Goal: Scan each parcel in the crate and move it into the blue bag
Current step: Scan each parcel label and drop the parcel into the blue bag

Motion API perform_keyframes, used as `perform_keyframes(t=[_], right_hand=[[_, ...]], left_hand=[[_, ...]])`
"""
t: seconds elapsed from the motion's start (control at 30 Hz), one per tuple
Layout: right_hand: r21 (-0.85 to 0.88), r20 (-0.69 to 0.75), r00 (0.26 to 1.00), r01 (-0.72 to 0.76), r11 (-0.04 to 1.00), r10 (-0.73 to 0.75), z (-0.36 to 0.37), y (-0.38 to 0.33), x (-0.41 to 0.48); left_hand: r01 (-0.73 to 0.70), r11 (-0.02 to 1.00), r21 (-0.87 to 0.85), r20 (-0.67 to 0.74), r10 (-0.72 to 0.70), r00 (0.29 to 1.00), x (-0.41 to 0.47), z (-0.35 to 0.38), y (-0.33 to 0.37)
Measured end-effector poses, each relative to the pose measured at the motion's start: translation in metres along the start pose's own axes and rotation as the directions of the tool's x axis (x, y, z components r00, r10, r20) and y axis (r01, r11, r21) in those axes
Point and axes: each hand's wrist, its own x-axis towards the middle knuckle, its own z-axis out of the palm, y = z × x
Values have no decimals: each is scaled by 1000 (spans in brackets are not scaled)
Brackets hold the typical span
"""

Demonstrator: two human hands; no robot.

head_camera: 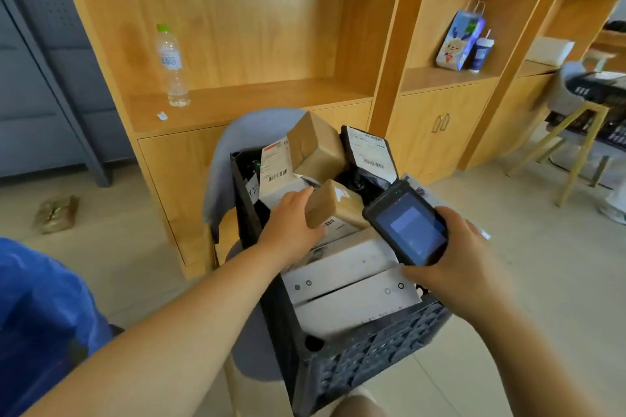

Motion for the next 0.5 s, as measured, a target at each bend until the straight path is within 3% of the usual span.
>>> perform_keyframes(t=[0.13, 0.27, 0.4, 0.5], right_hand=[[21, 4, 1000, -23, 1000, 23, -2, 5, 13], [55, 3, 1000, -27, 998, 27, -1, 9, 23], [66, 0, 1000, -11, 998, 11, 1, 12, 28], [61, -16, 1000, 3, 998, -2, 3, 12, 29]], left_hand=[[69, 993, 100, 192, -87, 978, 38, 7, 6], [16, 980, 199, 294, -75, 953, 59, 11, 13], [-36, 926, 376, 246, -63, 967, 64, 4, 20], [41, 962, 269, 170, -89, 982, 59, -9, 24]])
